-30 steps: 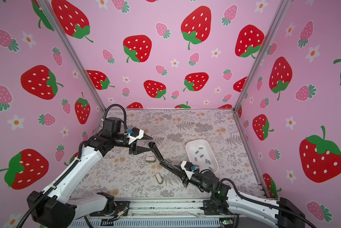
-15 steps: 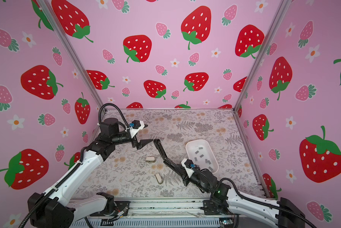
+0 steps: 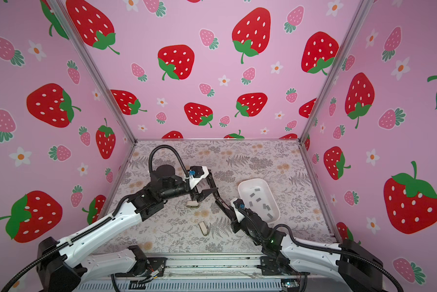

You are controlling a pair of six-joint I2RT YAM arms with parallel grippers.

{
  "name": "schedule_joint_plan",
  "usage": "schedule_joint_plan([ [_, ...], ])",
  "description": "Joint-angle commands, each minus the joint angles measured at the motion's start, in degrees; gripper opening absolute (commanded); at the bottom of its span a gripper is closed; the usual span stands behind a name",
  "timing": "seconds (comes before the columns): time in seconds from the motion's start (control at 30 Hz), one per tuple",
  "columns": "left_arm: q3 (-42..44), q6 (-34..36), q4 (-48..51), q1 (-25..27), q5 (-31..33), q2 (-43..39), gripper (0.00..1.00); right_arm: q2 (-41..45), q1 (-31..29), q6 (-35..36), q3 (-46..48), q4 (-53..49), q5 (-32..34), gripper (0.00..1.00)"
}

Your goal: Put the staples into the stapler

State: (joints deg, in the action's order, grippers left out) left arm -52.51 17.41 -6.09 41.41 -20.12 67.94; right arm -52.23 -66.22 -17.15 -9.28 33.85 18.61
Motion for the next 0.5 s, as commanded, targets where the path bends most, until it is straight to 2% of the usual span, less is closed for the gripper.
schedule_joint_plan([
  [0.0, 2.8, -3.9, -8.5, -0.3, 7.5, 6.7, 0.80, 1.3, -0.1, -2.8, -2.0, 8.8, 2.7, 0.06],
  [0.2, 3.5, -5.4, -13.8, -0.9, 9.1, 14.0, 0.80, 2.8, -0.1, -3.6, -0.1, 9.7, 3.2, 0.07],
  [0.47, 3.4, -6.0, -12.8, -1.6, 11.8, 11.6, 0.80, -1.6, -0.1, -5.0, 0.0, 12.4, 6.5, 0.07],
])
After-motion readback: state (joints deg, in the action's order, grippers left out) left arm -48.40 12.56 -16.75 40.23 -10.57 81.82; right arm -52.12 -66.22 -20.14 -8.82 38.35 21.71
